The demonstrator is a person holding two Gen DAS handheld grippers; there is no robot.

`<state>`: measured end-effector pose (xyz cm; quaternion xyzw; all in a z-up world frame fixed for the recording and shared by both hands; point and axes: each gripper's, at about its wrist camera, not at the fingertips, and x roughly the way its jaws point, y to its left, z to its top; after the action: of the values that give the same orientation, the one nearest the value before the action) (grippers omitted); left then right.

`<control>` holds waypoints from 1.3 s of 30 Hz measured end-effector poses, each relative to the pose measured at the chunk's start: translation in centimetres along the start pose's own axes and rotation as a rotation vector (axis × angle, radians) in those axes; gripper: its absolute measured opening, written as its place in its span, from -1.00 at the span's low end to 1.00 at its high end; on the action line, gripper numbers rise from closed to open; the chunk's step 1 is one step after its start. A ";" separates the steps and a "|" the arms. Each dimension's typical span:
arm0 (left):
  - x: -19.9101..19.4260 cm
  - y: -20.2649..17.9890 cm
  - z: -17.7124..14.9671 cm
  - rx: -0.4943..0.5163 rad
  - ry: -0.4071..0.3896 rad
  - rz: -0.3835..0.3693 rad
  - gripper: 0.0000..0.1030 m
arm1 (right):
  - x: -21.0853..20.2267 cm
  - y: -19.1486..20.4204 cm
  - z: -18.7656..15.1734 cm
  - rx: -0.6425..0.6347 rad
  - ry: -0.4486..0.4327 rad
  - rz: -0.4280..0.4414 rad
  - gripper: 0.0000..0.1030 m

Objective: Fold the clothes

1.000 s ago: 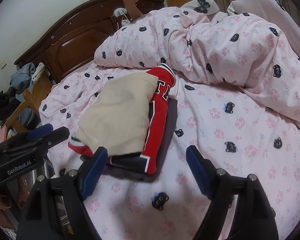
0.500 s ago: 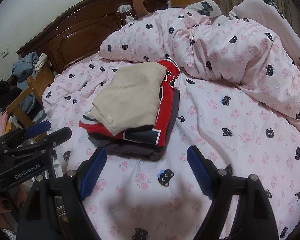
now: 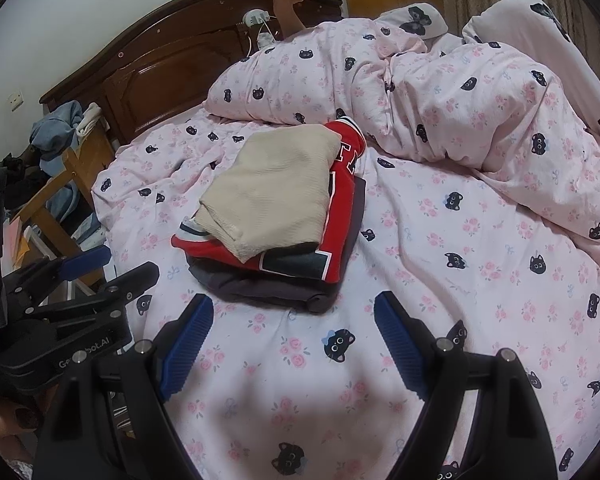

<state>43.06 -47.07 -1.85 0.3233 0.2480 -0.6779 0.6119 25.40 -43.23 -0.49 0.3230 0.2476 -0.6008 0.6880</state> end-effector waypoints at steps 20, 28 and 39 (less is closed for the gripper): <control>0.4 0.0 0.1 -0.008 -0.008 0.003 0.17 | 0.7 0.1 0.1 -0.014 0.021 0.007 0.64; 0.4 0.0 0.2 -0.012 -0.008 0.002 0.17 | 1.0 0.0 0.0 -0.008 0.024 0.014 0.64; 0.4 -0.3 0.2 -0.004 -0.007 0.003 0.17 | 1.0 -0.3 -0.2 0.000 0.027 0.015 0.64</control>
<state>42.70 -47.41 -2.02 0.3199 0.2468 -0.6777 0.6144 25.29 -43.79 -1.36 0.3329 0.2545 -0.5910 0.6893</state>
